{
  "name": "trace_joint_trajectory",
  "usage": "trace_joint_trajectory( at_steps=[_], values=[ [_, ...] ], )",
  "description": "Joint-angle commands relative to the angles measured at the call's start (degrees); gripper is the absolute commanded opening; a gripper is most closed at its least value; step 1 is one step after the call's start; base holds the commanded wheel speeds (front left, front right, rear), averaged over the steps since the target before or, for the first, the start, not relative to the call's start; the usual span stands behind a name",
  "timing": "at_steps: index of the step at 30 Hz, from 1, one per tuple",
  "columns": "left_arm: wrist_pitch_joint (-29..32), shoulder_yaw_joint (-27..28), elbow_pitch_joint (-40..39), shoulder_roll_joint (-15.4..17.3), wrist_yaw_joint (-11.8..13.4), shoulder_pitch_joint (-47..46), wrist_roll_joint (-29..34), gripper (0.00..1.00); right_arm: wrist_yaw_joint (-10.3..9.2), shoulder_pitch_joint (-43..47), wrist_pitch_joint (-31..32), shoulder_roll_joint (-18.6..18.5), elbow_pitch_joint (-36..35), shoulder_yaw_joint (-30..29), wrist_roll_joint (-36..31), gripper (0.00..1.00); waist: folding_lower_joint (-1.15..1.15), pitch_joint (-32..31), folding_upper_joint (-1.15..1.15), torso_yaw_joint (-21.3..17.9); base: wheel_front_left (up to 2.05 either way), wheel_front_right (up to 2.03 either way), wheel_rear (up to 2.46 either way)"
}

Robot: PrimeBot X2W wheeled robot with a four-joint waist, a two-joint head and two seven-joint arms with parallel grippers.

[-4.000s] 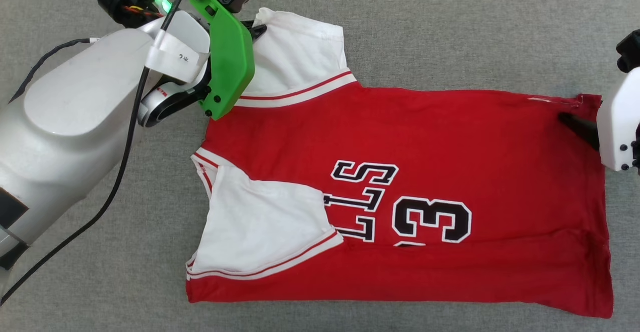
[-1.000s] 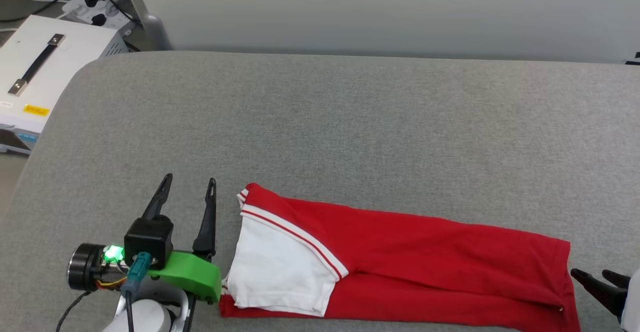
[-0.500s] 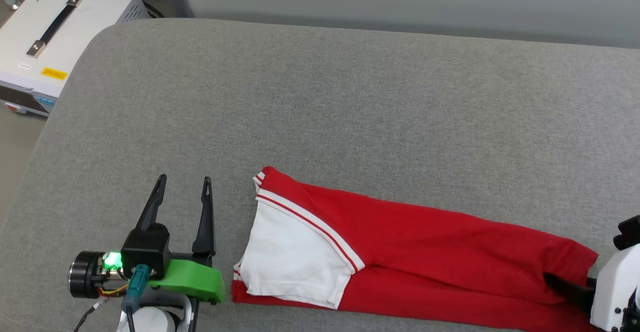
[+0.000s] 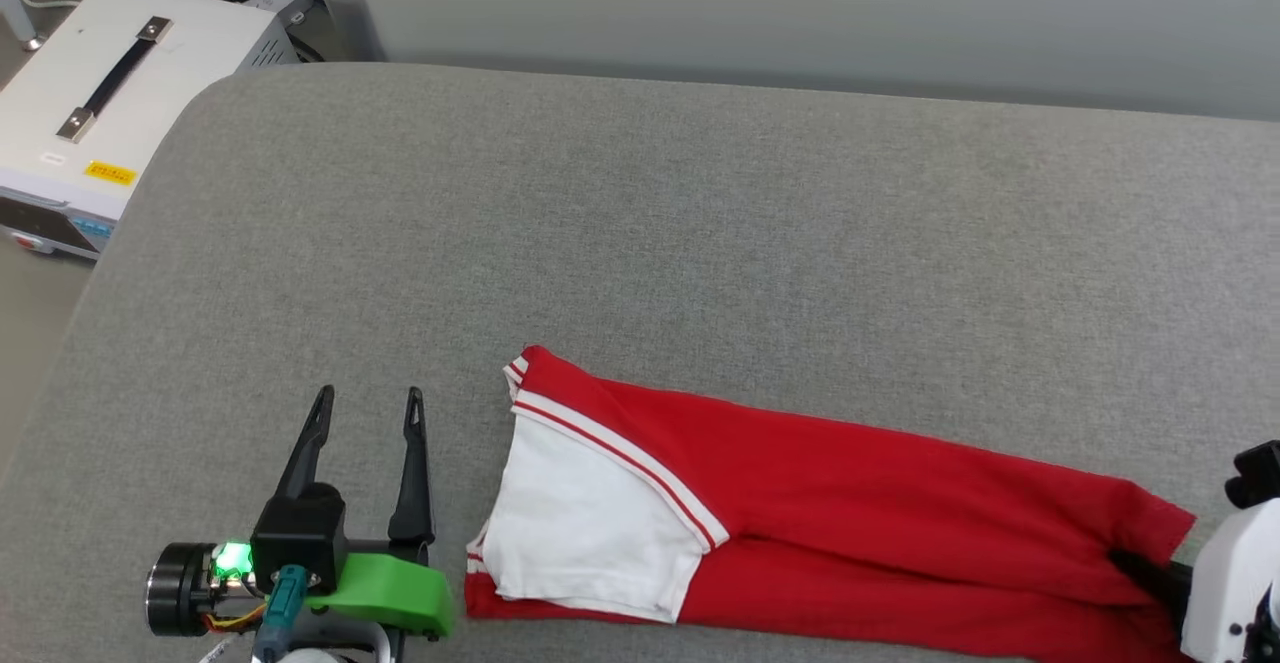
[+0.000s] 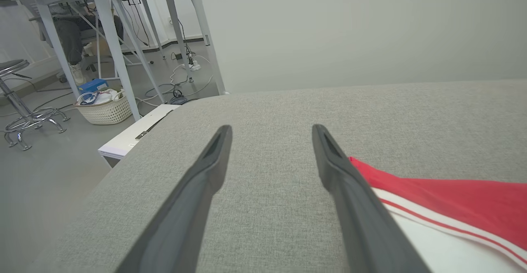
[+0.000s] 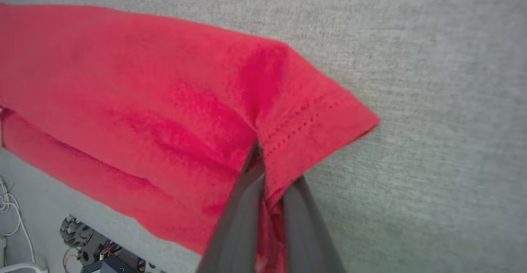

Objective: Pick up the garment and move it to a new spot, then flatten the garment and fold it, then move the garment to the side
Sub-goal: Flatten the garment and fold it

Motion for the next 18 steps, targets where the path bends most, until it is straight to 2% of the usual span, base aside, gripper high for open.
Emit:
trace_joint_trajectory(
  at_steps=[1, 10, 14, 18],
  values=[
    [-0.3, 0.6, 0.0, -0.6, -0.4, 1.2, 1.0, 1.00, -0.10, -0.3, -0.7, -1.3, 1.1, -0.7, 0.2, 0.00, 0.00, -1.0, 0.00, -0.6, 0.00, 0.00, 0.00],
    [-0.3, 2.3, 0.4, -2.1, -2.6, 2.9, 4.3, 1.00, -0.10, -0.5, -2.3, -7.6, 7.7, -5.5, -2.0, 0.00, 0.00, -2.7, 0.00, -1.4, 0.00, 0.00, 0.00],
    [-0.3, 3.0, 0.6, -2.7, -3.3, 3.5, 4.9, 1.00, -0.10, -0.6, -1.8, -8.0, 8.8, -6.3, -2.3, 0.00, 0.00, -3.5, 0.00, -1.8, 0.00, 0.00, 0.00],
    [-0.3, 3.2, 0.8, -3.1, -4.0, 4.4, 5.4, 1.00, -0.10, 0.6, -0.1, -7.5, 5.1, -6.3, -0.3, 0.00, 0.00, -4.6, 0.00, -2.1, 0.00, 0.00, 0.00]
  ],
)
